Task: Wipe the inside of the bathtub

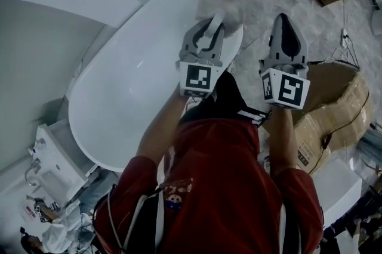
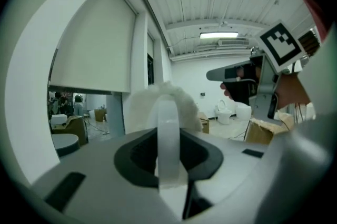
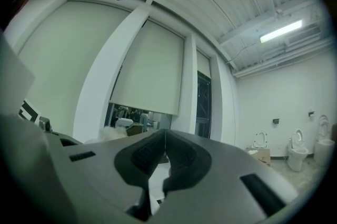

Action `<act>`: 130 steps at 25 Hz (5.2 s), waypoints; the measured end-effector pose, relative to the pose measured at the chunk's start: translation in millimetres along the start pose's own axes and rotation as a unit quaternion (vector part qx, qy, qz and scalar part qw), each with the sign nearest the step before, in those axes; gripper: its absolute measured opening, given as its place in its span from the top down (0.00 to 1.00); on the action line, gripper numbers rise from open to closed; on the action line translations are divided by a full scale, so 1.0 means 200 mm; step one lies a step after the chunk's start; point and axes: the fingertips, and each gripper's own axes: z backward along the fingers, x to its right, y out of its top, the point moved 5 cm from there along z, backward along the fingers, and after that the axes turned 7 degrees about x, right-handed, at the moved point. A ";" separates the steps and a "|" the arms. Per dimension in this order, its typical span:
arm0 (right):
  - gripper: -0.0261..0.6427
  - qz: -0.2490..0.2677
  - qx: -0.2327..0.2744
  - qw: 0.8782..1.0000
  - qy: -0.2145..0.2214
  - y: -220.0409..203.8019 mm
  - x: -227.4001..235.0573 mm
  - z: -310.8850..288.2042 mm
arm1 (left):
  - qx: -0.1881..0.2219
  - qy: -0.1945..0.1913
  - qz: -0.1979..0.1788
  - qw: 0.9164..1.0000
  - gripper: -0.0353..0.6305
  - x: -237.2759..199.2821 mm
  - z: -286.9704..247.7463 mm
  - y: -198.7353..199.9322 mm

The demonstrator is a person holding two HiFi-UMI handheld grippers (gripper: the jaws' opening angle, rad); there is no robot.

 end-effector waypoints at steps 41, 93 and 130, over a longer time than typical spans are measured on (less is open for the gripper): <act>0.94 -0.066 -0.125 0.986 0.085 -1.69 0.08 -0.49 | -0.242 -0.162 0.078 0.953 0.81 0.30 -0.67 -2.14; 0.94 -0.126 -0.069 0.963 0.228 -2.42 -0.57 -0.82 | -0.473 -0.008 0.143 0.869 0.81 0.16 -0.47 -3.73; 0.94 -0.091 0.011 0.989 0.116 -1.83 -0.14 -1.01 | -0.134 -0.098 0.049 0.985 0.81 -0.05 -1.13 -2.17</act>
